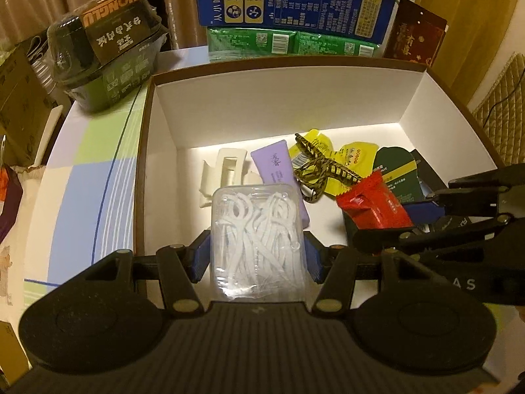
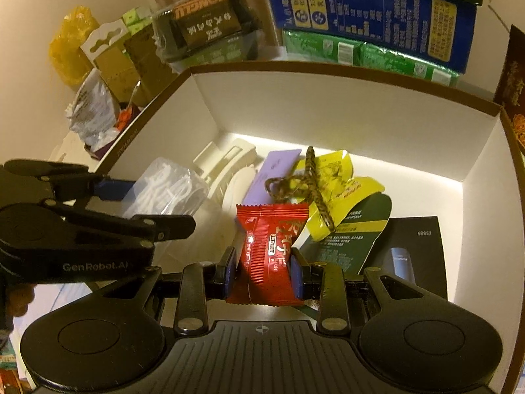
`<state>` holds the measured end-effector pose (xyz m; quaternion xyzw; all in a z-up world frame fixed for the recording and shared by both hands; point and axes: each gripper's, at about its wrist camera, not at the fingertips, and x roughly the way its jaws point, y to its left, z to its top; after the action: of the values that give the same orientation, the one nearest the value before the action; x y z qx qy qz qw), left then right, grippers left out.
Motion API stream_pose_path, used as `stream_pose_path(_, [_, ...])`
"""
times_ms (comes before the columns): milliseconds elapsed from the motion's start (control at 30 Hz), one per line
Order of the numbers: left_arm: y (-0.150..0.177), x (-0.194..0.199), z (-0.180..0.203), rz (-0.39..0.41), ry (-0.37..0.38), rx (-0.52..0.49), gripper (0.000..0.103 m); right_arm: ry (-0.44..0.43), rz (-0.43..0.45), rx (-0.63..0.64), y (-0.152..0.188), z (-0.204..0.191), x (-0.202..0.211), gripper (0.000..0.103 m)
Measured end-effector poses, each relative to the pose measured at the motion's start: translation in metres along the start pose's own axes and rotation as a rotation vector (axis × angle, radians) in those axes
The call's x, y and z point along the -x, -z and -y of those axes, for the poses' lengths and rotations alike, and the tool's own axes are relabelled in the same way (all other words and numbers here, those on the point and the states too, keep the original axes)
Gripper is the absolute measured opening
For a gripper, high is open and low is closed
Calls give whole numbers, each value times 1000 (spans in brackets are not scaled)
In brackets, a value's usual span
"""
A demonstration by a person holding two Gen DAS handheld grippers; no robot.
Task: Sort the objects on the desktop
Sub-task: 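Carry the floss box and red candy with both tools over the brown box, then open both tools to drop the floss box and candy into the box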
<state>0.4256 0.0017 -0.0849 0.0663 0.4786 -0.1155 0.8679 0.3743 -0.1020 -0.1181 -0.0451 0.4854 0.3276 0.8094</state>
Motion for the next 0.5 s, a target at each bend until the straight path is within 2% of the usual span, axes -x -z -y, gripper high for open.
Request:
stream_pose_path(267, [-2,0,1,6,8,-17,53,-4,-15,-7,3,1,-3,31])
stream_pose_path(500, [-2,4,0,17,8,-10,59,-6,-8,7,6,-2,-2,32])
